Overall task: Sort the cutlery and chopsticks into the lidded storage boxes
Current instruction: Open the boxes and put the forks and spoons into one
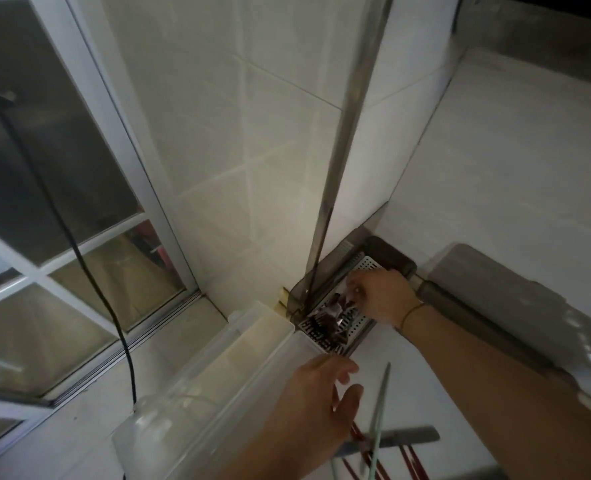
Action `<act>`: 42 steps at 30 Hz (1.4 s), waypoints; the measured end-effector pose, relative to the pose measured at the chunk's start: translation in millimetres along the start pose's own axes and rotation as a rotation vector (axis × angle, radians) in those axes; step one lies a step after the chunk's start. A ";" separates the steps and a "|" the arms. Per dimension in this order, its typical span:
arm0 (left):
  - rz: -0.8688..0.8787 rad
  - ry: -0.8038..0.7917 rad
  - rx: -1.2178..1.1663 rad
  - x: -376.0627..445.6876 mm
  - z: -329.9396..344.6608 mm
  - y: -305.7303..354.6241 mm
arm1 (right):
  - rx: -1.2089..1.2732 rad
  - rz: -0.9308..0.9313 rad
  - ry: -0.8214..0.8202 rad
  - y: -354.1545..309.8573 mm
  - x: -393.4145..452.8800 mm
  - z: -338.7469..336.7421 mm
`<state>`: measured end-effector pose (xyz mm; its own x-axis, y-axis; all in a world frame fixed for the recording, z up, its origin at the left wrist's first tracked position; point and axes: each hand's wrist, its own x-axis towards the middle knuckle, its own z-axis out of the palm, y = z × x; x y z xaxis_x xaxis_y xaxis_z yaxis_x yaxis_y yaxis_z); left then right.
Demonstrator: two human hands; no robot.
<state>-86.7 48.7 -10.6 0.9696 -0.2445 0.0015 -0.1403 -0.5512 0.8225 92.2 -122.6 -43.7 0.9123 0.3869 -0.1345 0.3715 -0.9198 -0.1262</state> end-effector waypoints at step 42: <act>-0.100 -0.536 0.098 -53.2 226.0 103.1 | 0.383 0.873 0.149 71.7 -441.0 84.0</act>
<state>-198.1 -175.4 -54.5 0.7449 -0.5447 -0.3852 -0.0954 -0.6584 0.7466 -298.0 -353.7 -76.0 0.8626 -0.4603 -0.2097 -0.5059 -0.7856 -0.3562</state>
